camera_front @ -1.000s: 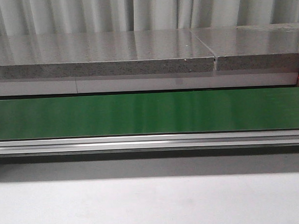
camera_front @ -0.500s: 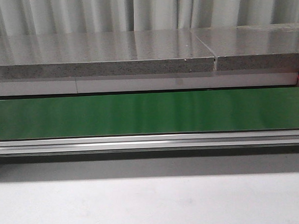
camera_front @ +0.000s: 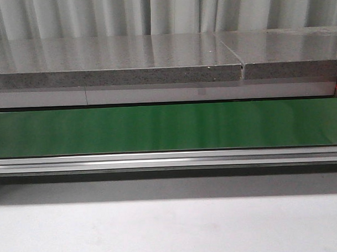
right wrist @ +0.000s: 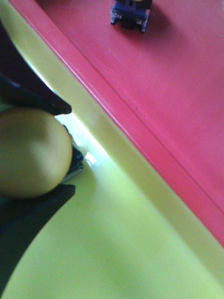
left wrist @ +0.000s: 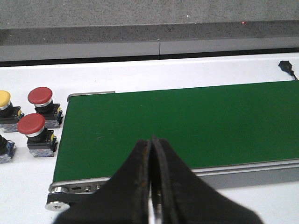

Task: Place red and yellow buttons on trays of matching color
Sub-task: 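Lower the yellow button into the yellow tray and open the right gripper, then raise the right gripper back above the belt's end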

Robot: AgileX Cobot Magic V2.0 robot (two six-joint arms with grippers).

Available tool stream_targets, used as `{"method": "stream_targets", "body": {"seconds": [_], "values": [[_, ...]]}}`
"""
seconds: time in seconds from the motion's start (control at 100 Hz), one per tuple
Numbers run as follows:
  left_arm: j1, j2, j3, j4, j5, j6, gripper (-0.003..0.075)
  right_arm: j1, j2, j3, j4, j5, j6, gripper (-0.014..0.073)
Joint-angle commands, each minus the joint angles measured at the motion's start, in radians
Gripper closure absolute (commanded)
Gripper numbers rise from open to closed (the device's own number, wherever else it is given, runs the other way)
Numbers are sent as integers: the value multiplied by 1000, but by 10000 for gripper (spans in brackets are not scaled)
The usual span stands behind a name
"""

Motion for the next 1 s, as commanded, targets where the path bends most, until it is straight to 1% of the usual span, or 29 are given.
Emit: {"method": "stream_targets", "body": {"seconds": [0.0,0.02,0.14,0.21,0.26,0.55,0.7,0.84,0.99], "values": [[-10,2,-30,-7,-78,-5,739,0,-30,-25,13,-7,-2,373],[-10,2,-30,-7,-78,-5,739,0,-30,-25,13,-7,-2,349],[-10,2,-30,-7,-78,-5,739,0,-30,-25,13,-4,-2,105],[-10,2,-30,-7,-78,-5,739,0,-32,-26,13,-5,-2,10],[-10,2,-30,-7,-78,-5,739,0,-38,-28,13,-3,-2,-20],[-10,2,-30,-7,-78,-5,739,0,-197,-38,17,-21,-2,-23],[-10,2,-30,-7,-78,-5,739,37,-305,-38,18,-27,-2,-23],[-10,2,-30,-7,-78,-5,739,124,-408,-37,18,-37,-33,-23],[-10,2,-30,-7,-78,-5,739,264,-500,-37,18,-34,-82,-22]]}}
